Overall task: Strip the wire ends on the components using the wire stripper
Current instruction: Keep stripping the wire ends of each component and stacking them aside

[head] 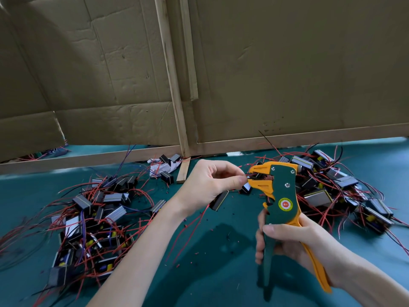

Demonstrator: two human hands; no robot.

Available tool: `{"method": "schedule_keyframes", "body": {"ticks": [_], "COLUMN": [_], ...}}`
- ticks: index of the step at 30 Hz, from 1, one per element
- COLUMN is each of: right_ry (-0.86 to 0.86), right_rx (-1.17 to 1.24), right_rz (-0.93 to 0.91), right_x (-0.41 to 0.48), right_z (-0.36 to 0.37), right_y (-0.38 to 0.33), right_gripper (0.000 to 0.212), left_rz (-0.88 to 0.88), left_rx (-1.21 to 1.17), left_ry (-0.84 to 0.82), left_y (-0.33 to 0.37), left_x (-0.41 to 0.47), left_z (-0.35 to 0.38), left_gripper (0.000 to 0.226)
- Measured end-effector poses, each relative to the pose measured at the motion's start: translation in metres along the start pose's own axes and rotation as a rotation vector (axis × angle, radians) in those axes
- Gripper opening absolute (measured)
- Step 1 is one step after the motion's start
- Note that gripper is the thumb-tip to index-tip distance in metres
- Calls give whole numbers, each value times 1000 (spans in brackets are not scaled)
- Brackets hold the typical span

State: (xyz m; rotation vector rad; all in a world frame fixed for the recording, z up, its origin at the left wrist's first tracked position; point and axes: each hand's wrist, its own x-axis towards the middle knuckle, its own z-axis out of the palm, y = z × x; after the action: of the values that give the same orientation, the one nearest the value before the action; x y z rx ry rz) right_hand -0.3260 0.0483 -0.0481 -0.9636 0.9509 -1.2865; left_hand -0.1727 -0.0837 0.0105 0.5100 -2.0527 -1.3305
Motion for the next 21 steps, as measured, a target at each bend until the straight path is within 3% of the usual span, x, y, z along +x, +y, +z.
{"method": "schedule_keyframes", "body": {"ticks": [7, 11, 14, 17, 21], "right_ry": [151, 294, 127, 67, 118], "right_rx": [-137, -163, -30, 86, 217], "right_rz": [-35, -82, -22, 24, 48], "right_x": [-10, -5, 0, 4, 6], "right_z": [12, 13, 10, 3, -1], "right_y": [1, 14, 14, 13, 10], "right_gripper": [25, 29, 25, 41, 24], "left_rz": [-27, -80, -121, -104, 104], "left_rx": [-1, 66, 94, 168, 254], "left_ry": [-93, -64, -34, 164, 506], "left_y": [4, -1, -8, -12, 6], "left_x": [-3, -1, 1, 7, 27], "left_z": [-8, -6, -6, -6, 0], "left_gripper": [12, 7, 6, 10, 14]}}
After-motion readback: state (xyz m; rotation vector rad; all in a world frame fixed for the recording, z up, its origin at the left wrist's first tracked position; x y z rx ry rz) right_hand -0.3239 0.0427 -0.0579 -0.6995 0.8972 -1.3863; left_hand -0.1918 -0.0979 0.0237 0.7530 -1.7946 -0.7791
